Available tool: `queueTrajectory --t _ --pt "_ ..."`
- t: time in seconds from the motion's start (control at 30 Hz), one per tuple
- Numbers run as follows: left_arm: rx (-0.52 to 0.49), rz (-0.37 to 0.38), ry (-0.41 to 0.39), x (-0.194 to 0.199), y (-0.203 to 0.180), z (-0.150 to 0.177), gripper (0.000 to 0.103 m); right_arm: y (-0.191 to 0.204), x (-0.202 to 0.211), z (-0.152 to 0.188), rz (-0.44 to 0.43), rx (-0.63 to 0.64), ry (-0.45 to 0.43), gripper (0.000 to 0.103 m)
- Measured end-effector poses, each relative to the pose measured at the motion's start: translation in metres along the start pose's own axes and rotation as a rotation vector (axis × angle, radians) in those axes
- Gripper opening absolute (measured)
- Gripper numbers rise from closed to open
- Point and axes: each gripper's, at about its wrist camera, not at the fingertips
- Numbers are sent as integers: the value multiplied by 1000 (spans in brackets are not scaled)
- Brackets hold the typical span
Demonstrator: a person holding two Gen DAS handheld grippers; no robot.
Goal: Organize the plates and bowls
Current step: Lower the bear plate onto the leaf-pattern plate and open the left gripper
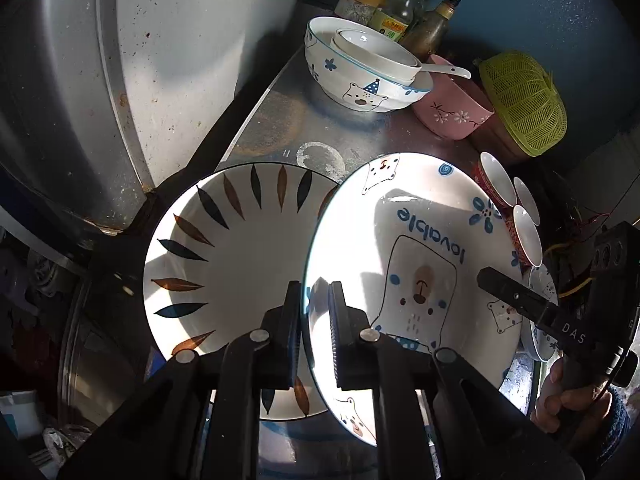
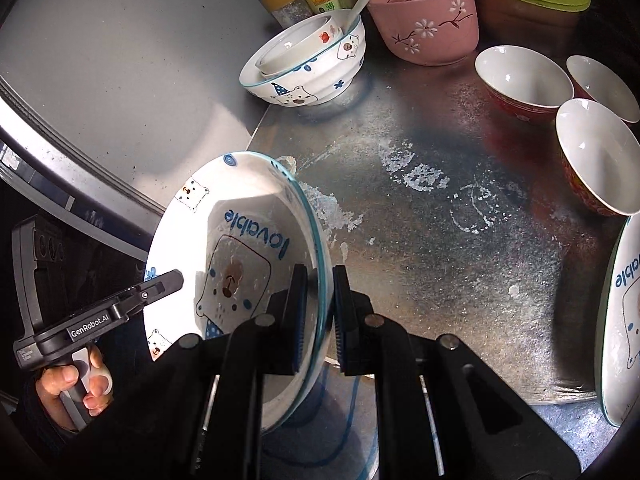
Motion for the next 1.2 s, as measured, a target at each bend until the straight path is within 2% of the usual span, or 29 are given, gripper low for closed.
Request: queueTrajectory --t 0.5,0.73,0.93,1.07,1.1,1.2 --pt "102 -99 27 -10 62 0 13 38 -66 -14 -21 105 119 13" --pt "110 -129 61 -21 73 -3 13 44 -89 -16 -13 110 165 14" --pt "90 -146 75 -26 70 -7 16 52 -98 -20 20 123 160 16" --pt "75 -124 74 -24 64 -11 35 55 -104 -26 47 110 171 17" --pt "69 -120 73 -23 62 -12 43 56 -104 -27 52 111 171 19" --pt "31 -123 29 -15 52 -14 58 61 -102 -27 48 126 161 32"
Point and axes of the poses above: each gripper's, at about its wrist camera, not at the fingertips, and x roughly against the way its jaws point, y to its left, z to its underside, and after that the axes turned 4 degrees about y, right-handed
